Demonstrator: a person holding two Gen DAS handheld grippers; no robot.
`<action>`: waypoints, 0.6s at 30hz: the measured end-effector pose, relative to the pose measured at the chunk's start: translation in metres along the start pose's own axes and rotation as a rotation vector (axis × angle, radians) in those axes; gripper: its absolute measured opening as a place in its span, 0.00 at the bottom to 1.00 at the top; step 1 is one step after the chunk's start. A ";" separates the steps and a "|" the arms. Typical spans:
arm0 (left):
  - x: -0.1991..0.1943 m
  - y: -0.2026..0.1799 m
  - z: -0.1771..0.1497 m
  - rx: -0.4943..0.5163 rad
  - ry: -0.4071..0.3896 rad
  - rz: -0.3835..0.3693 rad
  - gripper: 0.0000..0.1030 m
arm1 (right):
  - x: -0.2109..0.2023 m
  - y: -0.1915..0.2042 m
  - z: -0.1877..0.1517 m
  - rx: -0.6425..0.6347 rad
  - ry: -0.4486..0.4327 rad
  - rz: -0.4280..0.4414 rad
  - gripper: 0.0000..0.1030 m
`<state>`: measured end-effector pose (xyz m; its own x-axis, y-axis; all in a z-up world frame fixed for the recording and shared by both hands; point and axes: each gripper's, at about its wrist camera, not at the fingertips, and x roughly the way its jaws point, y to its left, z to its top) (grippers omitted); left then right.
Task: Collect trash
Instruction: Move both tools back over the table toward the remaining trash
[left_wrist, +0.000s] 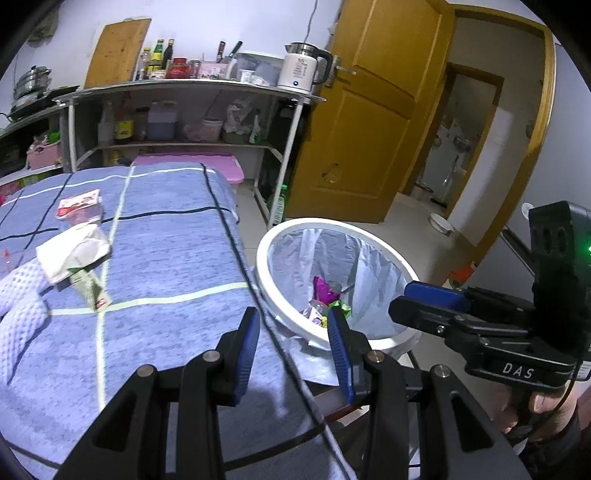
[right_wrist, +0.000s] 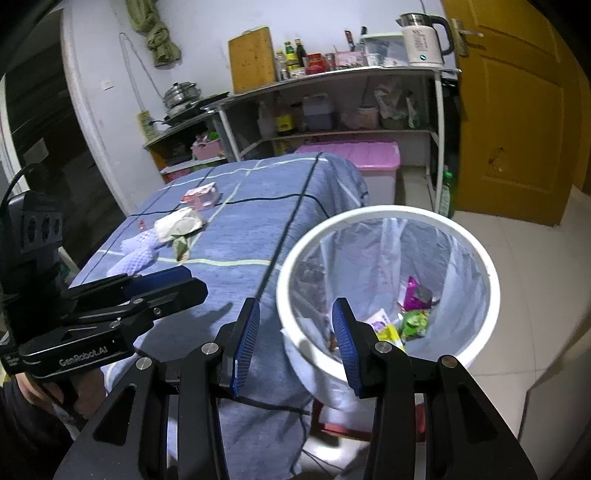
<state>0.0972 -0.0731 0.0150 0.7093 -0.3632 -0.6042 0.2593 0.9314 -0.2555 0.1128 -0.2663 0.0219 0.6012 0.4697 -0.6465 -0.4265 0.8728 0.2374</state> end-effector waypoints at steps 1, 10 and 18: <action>-0.003 0.002 -0.001 -0.002 -0.003 0.005 0.38 | 0.000 0.003 0.000 -0.006 -0.002 0.002 0.41; -0.025 0.019 -0.009 -0.027 -0.028 0.057 0.38 | 0.001 0.023 0.002 -0.044 -0.005 0.039 0.41; -0.042 0.040 -0.017 -0.062 -0.048 0.112 0.38 | 0.010 0.045 0.005 -0.099 -0.011 0.084 0.41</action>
<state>0.0671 -0.0213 0.0173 0.7624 -0.2542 -0.5951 0.1367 0.9621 -0.2359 0.1029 -0.2219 0.0302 0.5681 0.5422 -0.6191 -0.5396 0.8134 0.2173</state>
